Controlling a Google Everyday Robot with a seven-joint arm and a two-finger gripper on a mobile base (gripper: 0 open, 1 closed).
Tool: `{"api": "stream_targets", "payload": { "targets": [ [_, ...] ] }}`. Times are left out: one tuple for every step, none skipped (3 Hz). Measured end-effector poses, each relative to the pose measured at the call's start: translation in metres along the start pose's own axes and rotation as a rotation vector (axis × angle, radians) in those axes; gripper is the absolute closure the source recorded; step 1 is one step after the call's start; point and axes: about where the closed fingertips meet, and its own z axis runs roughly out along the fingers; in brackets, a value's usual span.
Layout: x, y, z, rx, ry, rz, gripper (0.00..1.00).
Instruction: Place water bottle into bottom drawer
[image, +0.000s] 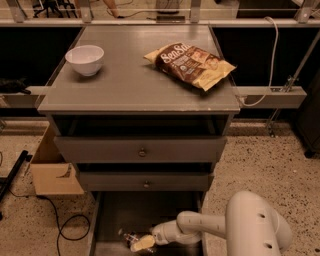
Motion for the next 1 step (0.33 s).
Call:
{"api": "stream_targets", "payload": {
  "targets": [
    [0.0, 0.0, 0.0, 0.0, 0.0, 0.0, 0.0]
  ]
}}
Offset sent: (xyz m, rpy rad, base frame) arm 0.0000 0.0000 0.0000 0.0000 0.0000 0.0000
